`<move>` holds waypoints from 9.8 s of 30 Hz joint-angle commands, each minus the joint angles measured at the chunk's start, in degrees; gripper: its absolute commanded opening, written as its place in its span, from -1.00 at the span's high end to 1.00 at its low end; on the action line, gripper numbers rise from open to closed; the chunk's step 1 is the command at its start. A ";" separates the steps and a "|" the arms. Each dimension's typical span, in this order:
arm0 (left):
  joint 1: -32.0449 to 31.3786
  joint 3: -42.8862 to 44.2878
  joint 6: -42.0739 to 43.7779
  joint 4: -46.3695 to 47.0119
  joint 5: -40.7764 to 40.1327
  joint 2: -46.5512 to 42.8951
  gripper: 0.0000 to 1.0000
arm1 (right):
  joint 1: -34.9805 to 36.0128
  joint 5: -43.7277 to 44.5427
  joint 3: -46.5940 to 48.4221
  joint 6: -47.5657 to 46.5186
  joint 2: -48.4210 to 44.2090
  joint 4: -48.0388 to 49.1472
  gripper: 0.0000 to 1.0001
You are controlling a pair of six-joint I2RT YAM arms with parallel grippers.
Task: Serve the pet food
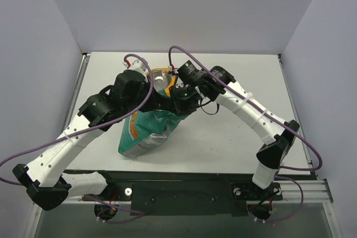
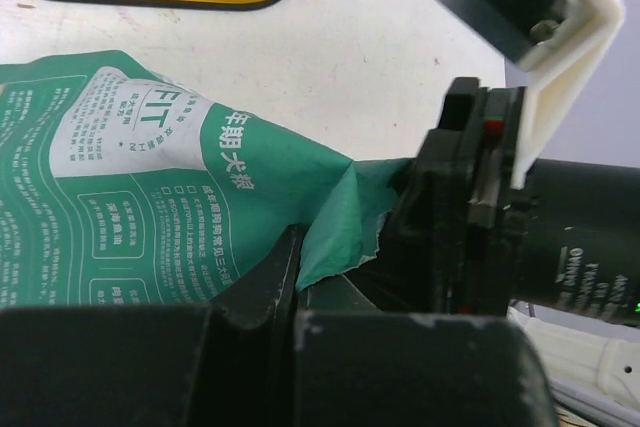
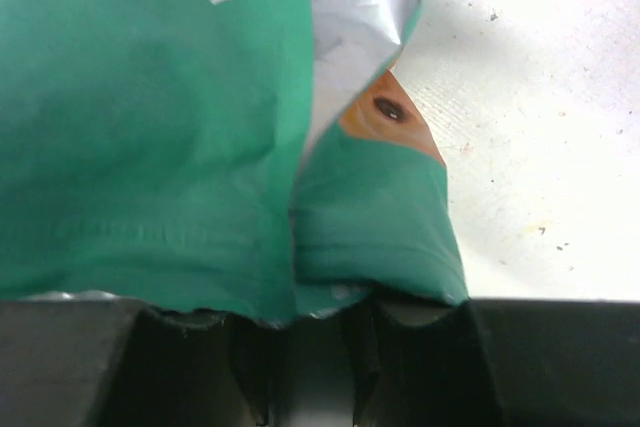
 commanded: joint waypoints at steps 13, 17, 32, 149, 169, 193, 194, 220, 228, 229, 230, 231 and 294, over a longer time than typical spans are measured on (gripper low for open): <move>-0.15 3.27 -3.86 5.10 -6.41 -0.36 1.00 | -0.65 -29.80 -22.00 21.78 -0.15 51.34 1.00; 0.02 2.31 -3.51 4.13 -11.07 -3.79 1.00 | -1.62 -32.89 -25.99 31.75 -3.59 62.59 1.00; 0.72 4.24 0.88 0.17 -25.23 -11.44 1.00 | -11.37 -36.24 -40.84 47.40 -18.26 78.68 1.00; 0.90 11.62 -2.46 -15.48 -37.63 -14.17 1.00 | -31.42 -28.86 -37.69 53.47 12.22 103.91 1.00; 0.81 10.22 -0.17 -10.47 -35.43 -12.06 1.00 | -27.20 -16.65 -21.43 24.73 15.65 52.97 1.00; 0.90 8.01 -9.48 -13.80 -32.80 -14.18 1.00 | -17.18 9.19 17.60 1.26 24.27 13.55 1.00; 0.90 8.45 -9.05 -14.50 -32.36 -13.91 1.00 | -17.27 9.72 18.12 1.25 23.57 14.08 1.00; 1.08 10.57 8.44 -5.81 -20.50 -5.65 1.00 | -14.39 -25.25 -3.15 9.07 -24.16 8.46 1.00; 1.16 10.39 7.92 -7.13 -18.48 -6.00 1.00 | -5.93 -16.30 -1.65 10.31 -24.69 8.28 1.00; 1.08 9.78 7.83 -7.13 -18.21 -6.52 1.00 | -5.67 -15.42 -1.30 10.31 -24.60 8.45 1.00; 1.16 9.43 7.31 -7.21 -17.86 -6.79 1.00 | -5.06 -13.84 -0.77 10.39 -24.25 8.63 1.00; 1.16 8.73 7.04 -7.13 -17.68 -7.40 1.00 | -5.05 -13.74 -0.33 10.48 -23.99 8.72 1.00; 1.17 5.03 1.15 0.78 -15.48 -8.81 1.00 | -6.98 -33.34 -33.37 38.96 -13.61 73.14 1.00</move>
